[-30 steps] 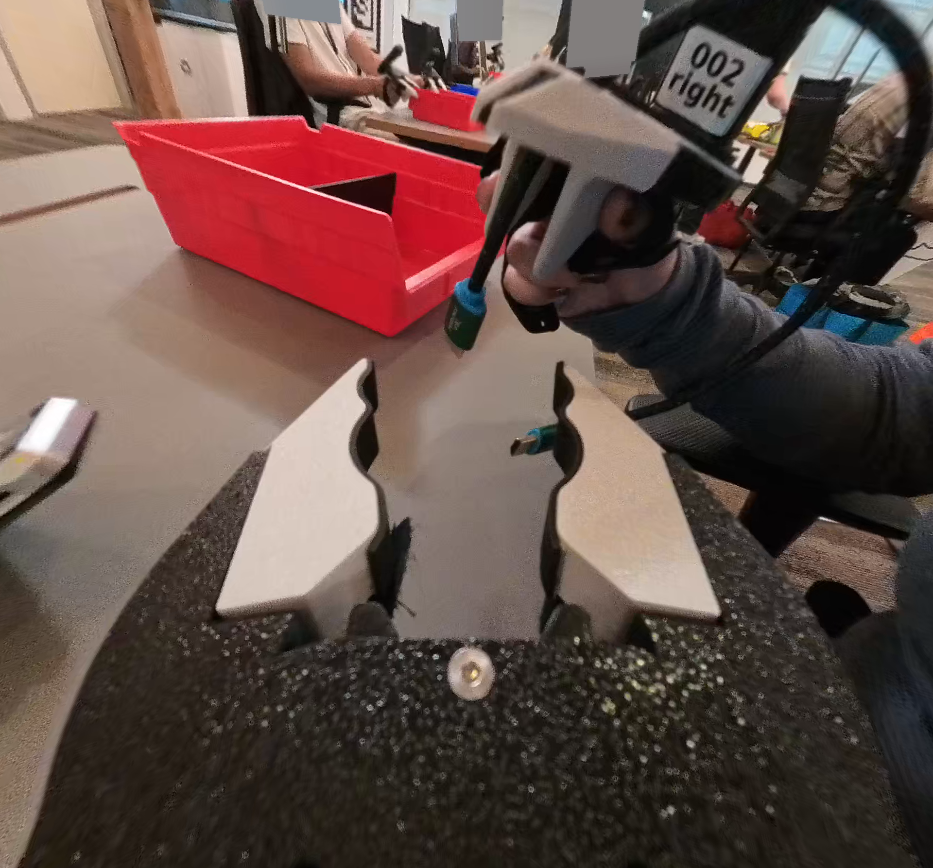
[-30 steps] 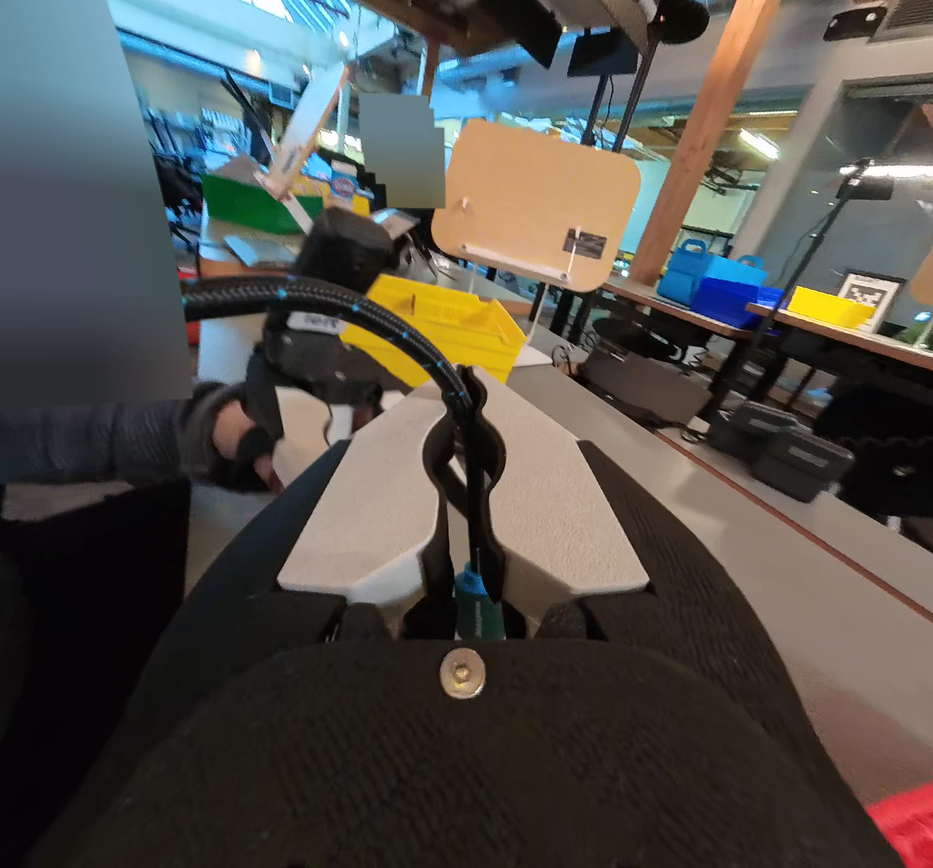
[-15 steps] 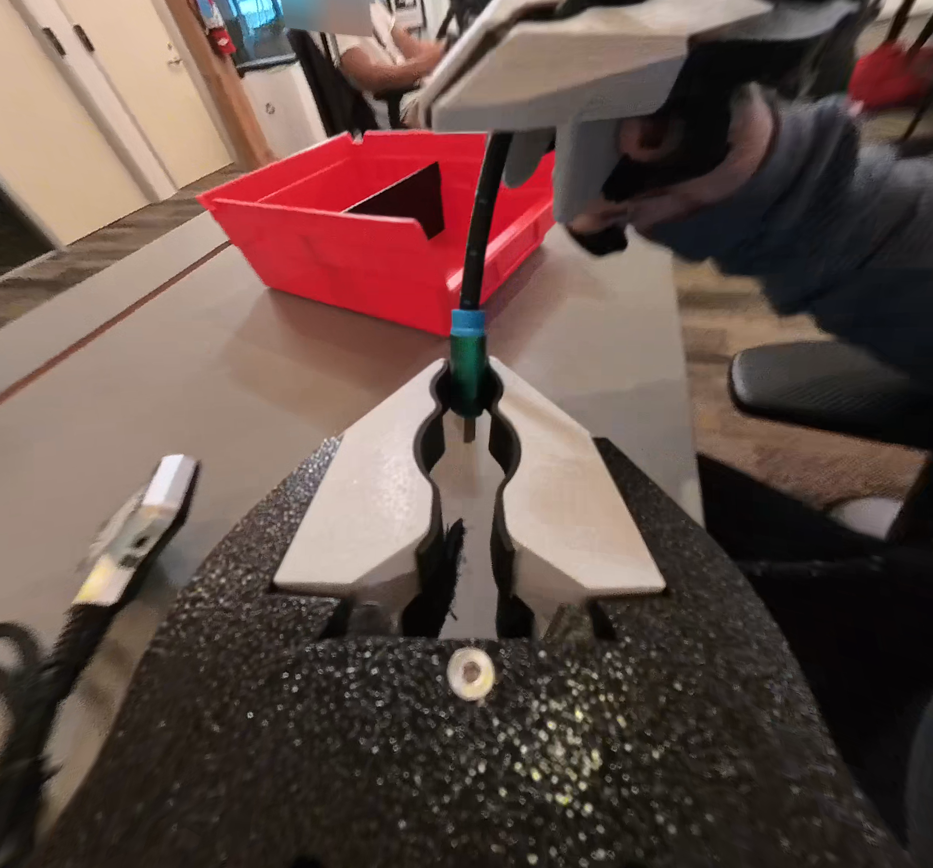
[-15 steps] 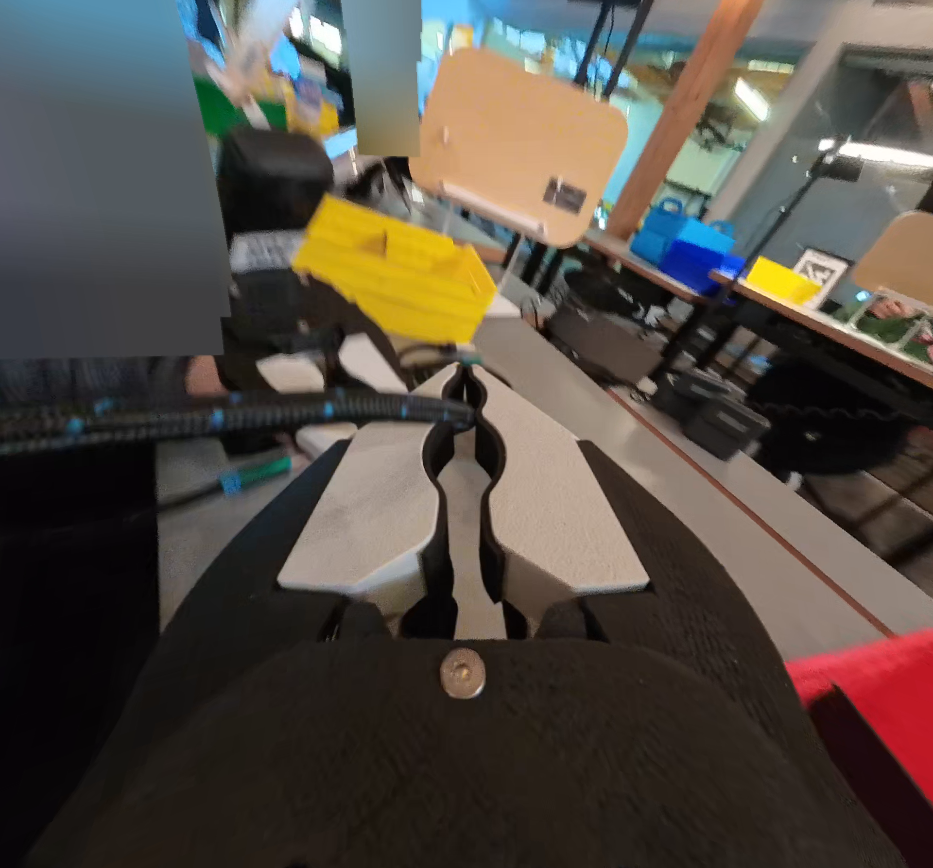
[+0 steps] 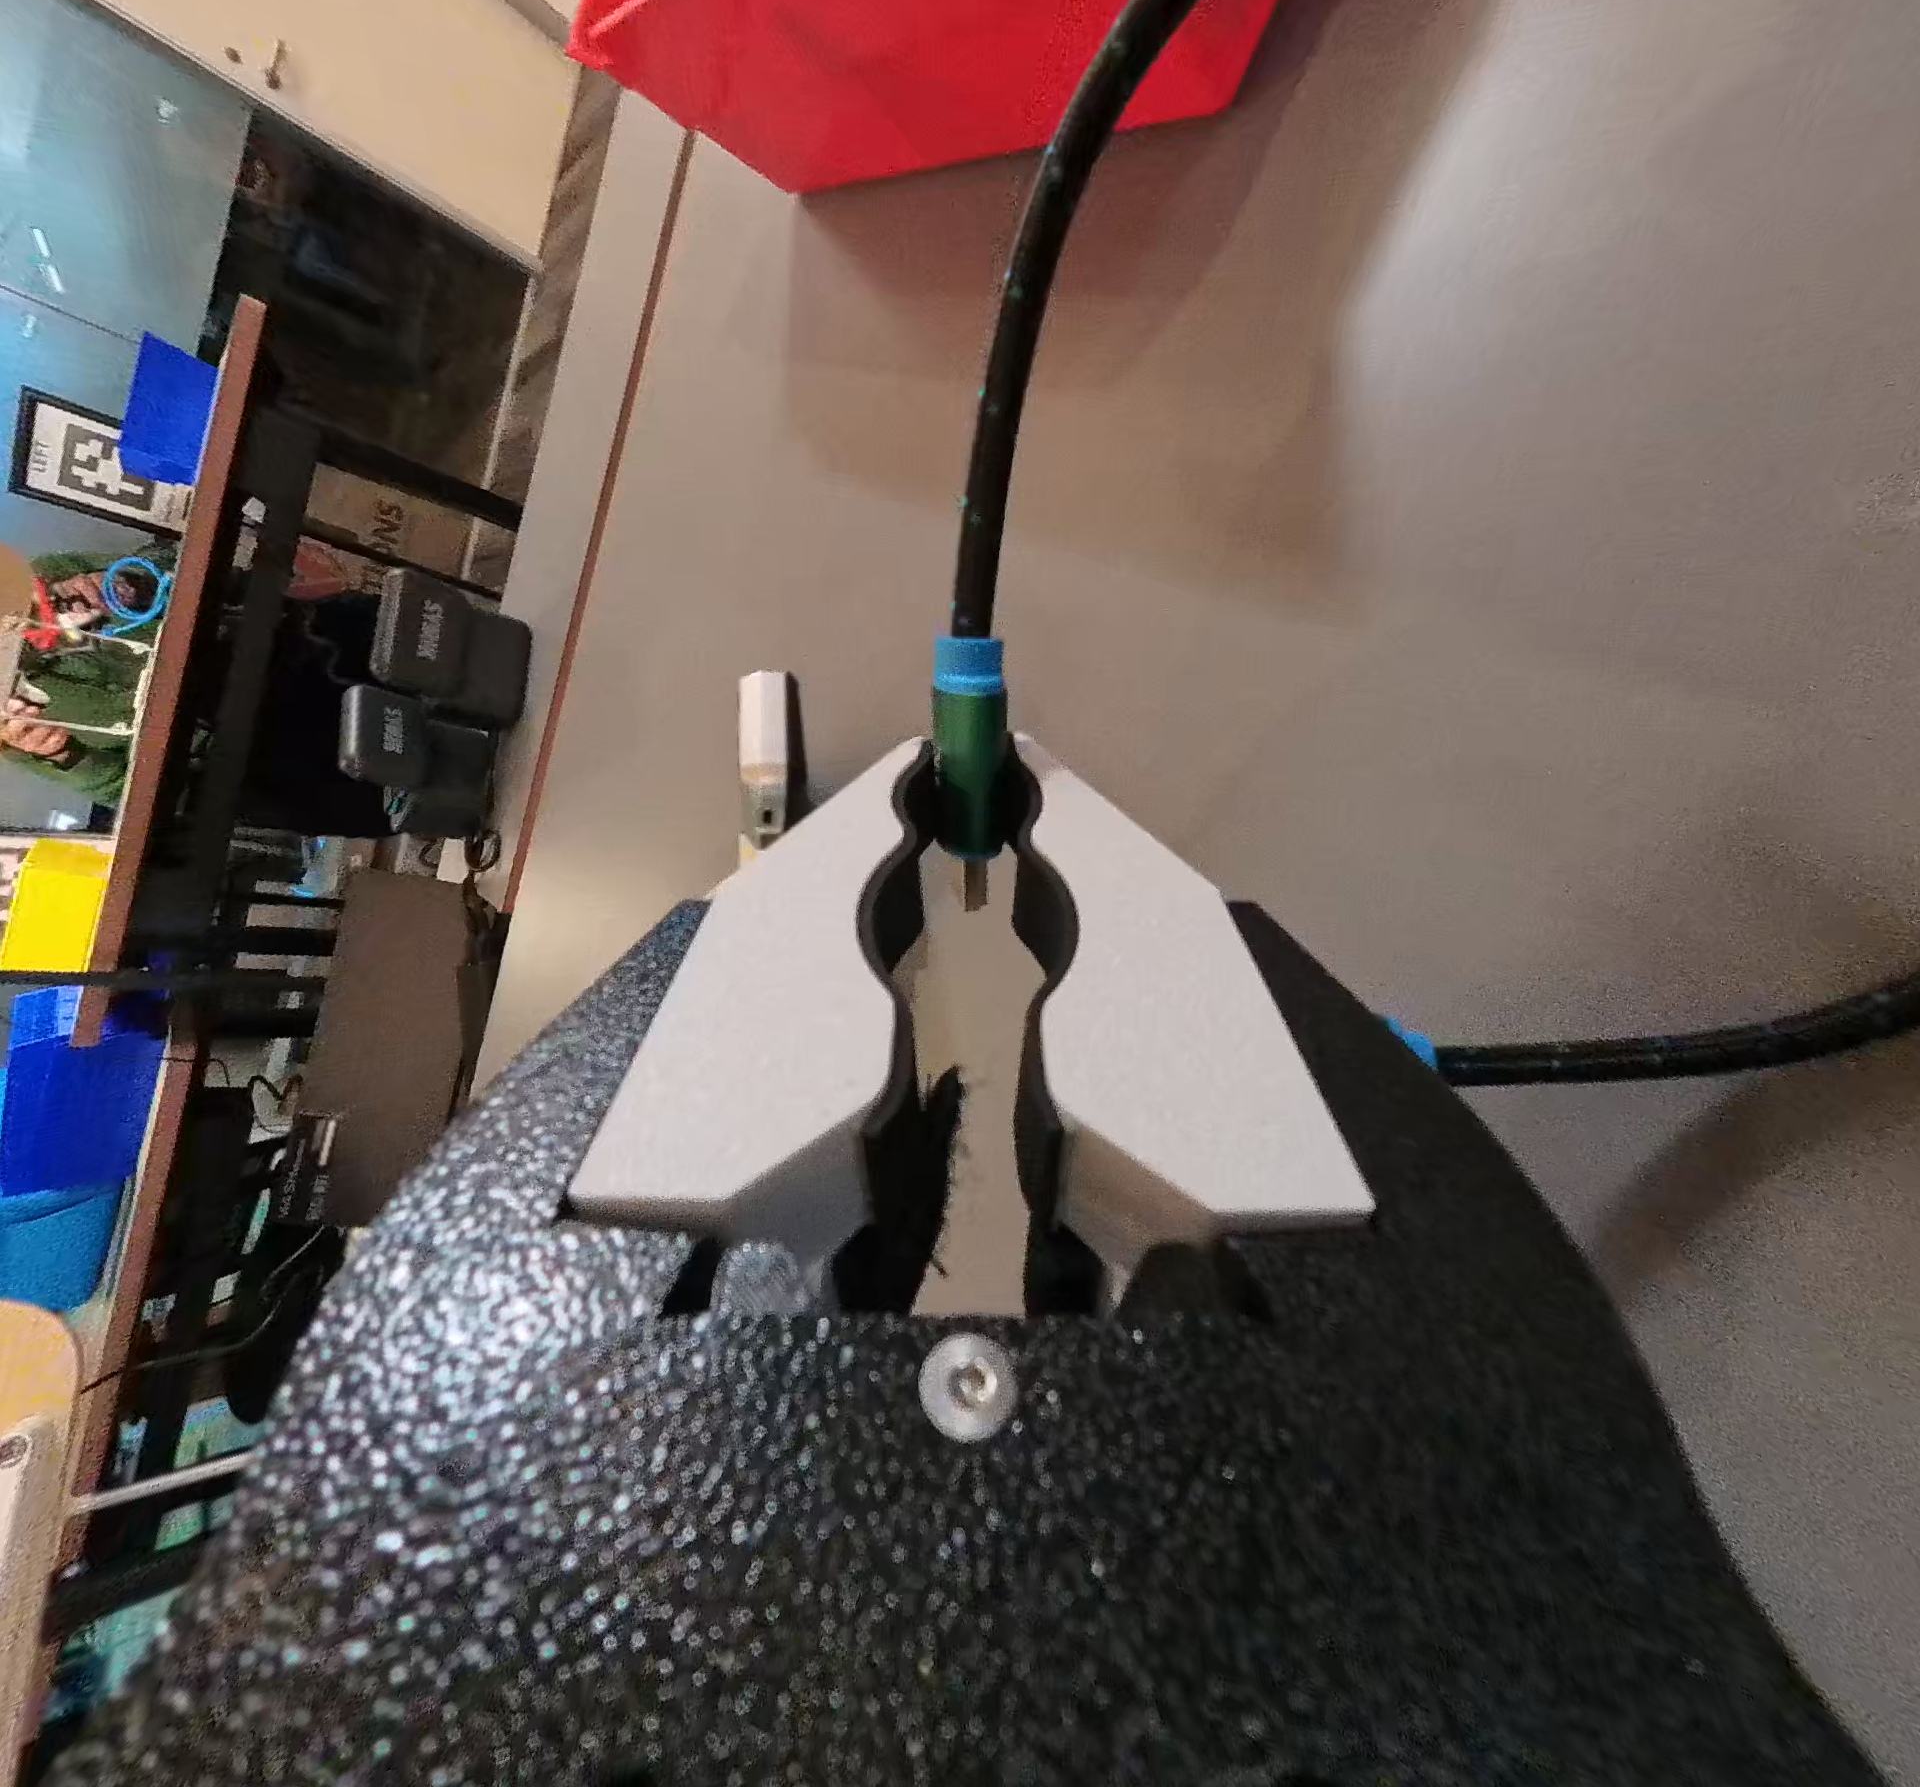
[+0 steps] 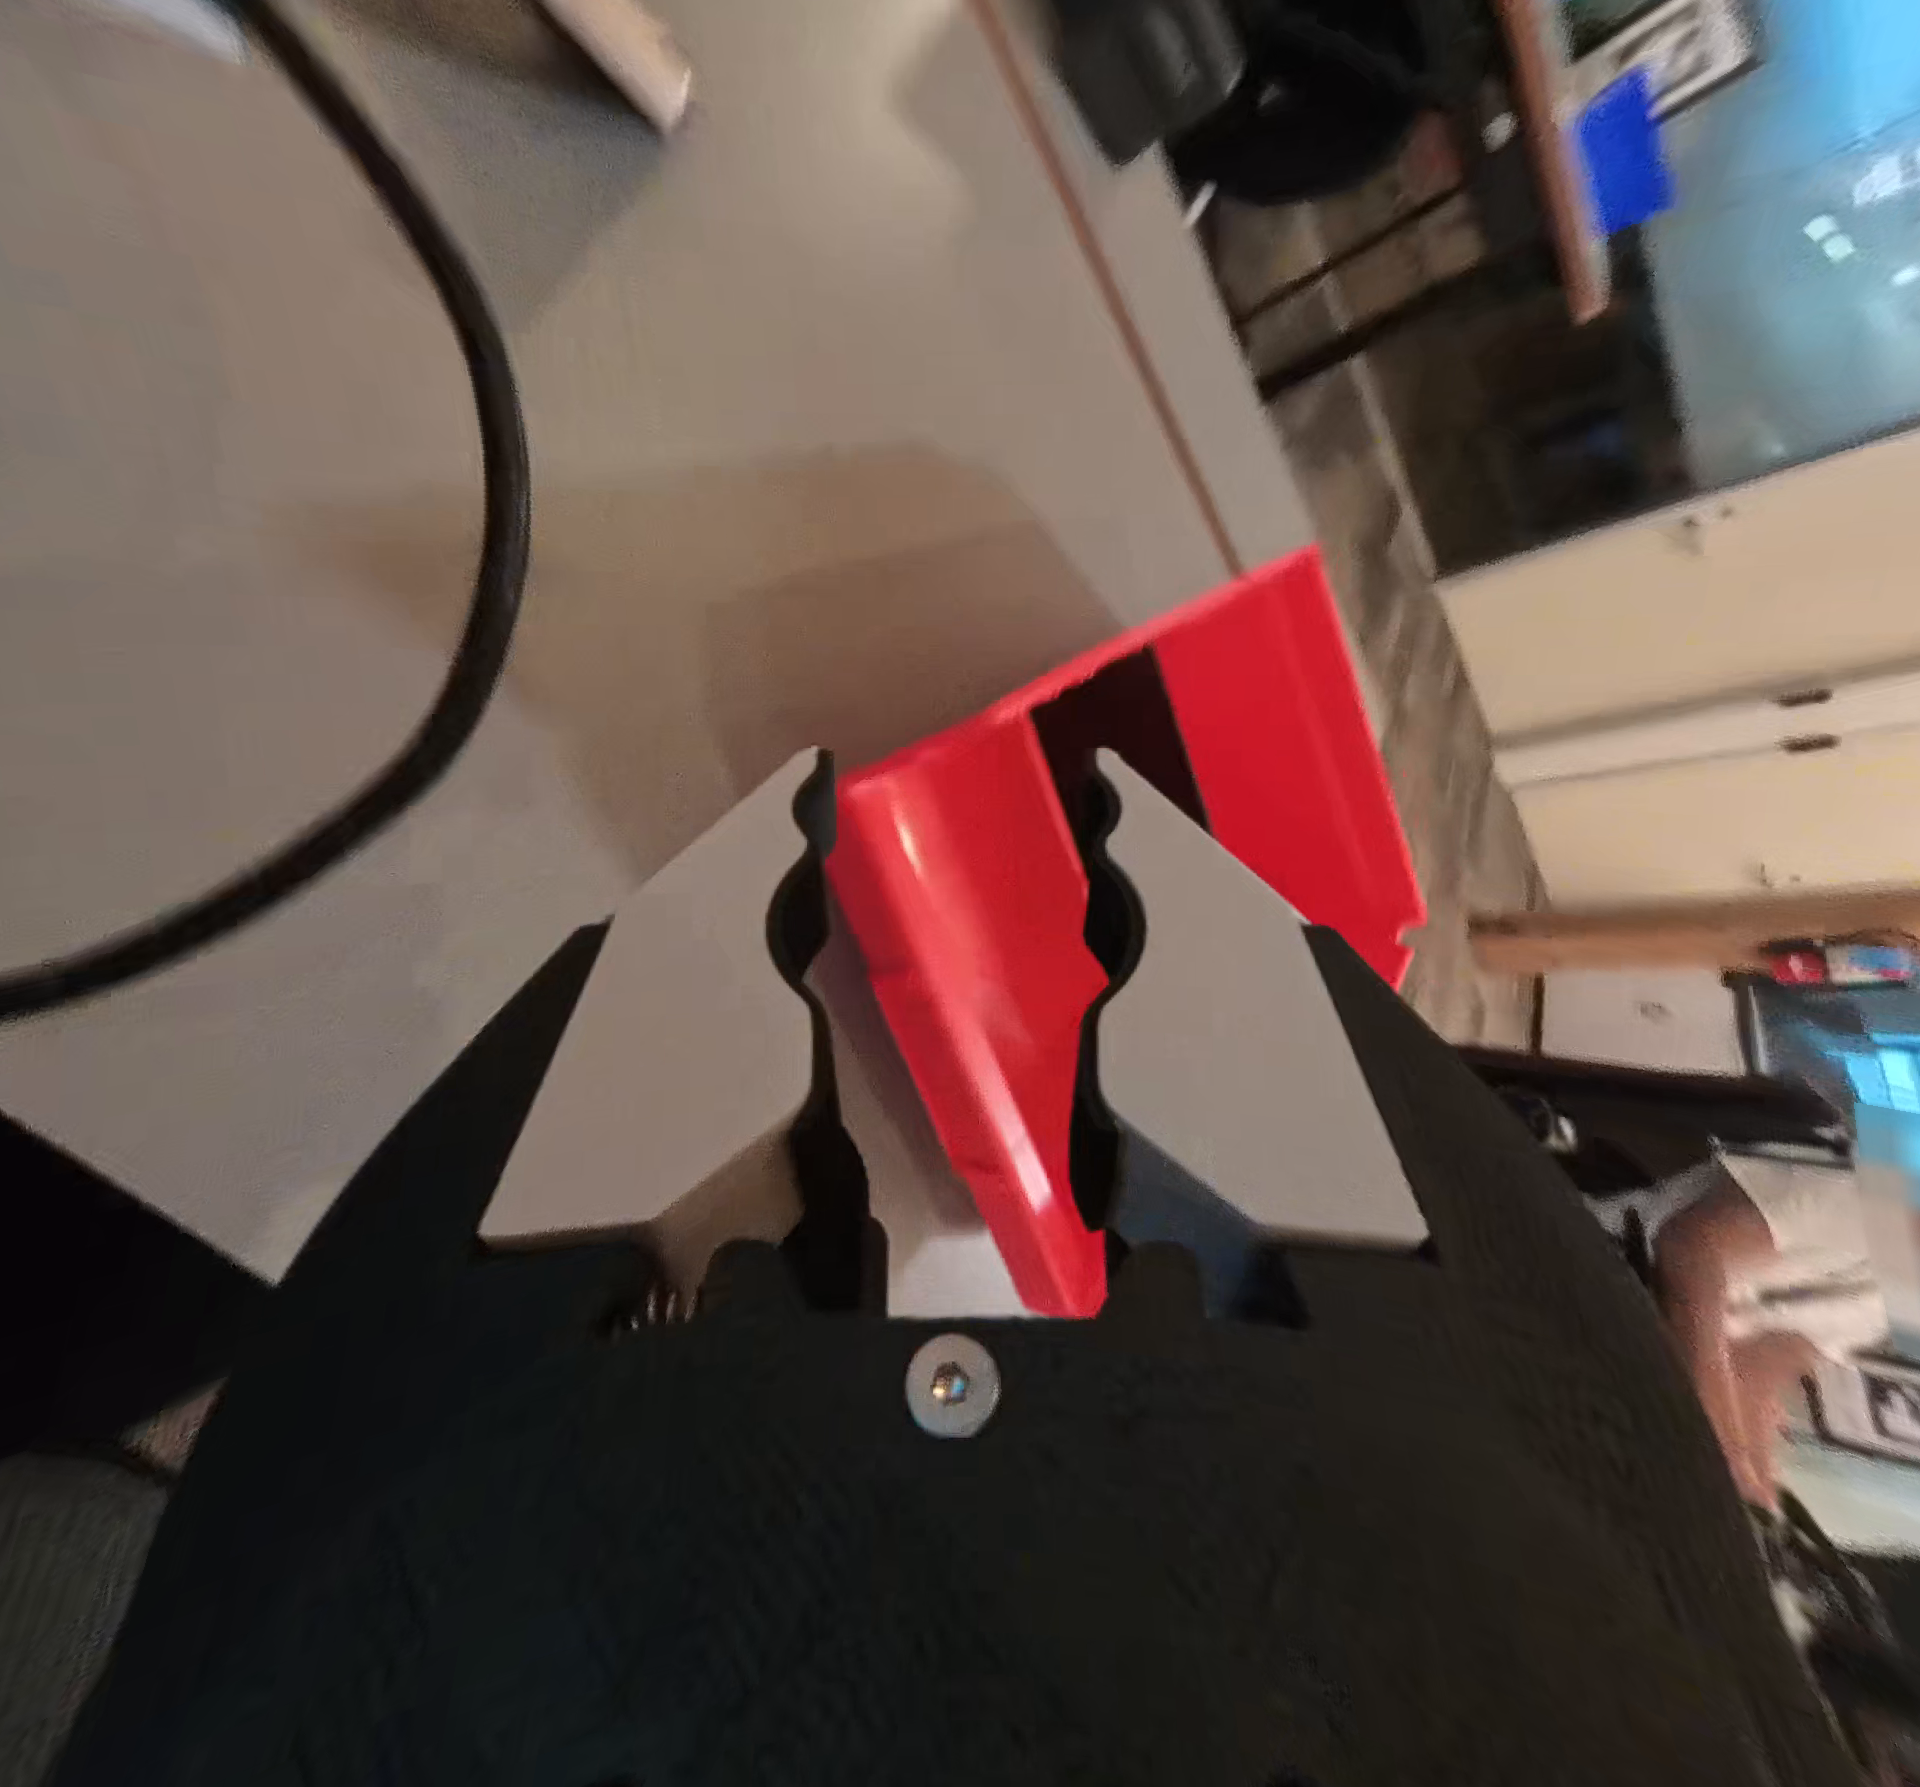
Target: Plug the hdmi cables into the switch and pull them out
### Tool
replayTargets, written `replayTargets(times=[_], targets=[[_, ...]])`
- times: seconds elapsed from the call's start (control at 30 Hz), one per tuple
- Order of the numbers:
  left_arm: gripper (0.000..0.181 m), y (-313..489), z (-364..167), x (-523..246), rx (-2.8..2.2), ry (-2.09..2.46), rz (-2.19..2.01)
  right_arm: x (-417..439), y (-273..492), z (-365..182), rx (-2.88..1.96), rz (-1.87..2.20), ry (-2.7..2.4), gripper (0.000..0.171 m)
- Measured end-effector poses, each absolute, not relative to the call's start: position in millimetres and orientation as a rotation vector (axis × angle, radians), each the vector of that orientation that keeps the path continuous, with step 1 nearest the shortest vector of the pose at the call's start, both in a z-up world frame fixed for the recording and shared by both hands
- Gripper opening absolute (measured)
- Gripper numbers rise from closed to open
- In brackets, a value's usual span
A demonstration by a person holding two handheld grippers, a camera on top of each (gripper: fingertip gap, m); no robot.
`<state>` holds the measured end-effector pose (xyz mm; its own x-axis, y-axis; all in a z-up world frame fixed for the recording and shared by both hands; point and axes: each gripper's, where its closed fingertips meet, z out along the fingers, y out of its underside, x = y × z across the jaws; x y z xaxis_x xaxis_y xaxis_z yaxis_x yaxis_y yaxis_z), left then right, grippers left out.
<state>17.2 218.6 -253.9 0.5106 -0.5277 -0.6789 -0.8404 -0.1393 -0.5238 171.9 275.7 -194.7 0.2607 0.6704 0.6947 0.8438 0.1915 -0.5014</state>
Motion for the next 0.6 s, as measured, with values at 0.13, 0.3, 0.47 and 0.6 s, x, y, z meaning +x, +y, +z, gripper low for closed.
replayTargets(times=[0.13,0.3,0.47,0.6], targets=[[0.009,214,-262,37,-1.817,1.197,0.312,100,209,-181,-1.258,0.250,-1.600,0.046],[0.009,203,-259,55,-1.791,1.228,0.170,72,193,-238,-1.165,0.092,-1.886,0.024],[0.010,194,-255,58,-1.745,1.231,0.053,67,191,-240,-1.141,0.195,-1.881,0.004],[0.022,170,-226,70,-1.569,1.153,-0.311,68,177,-226,-1.122,0.497,-1.825,0.003]])
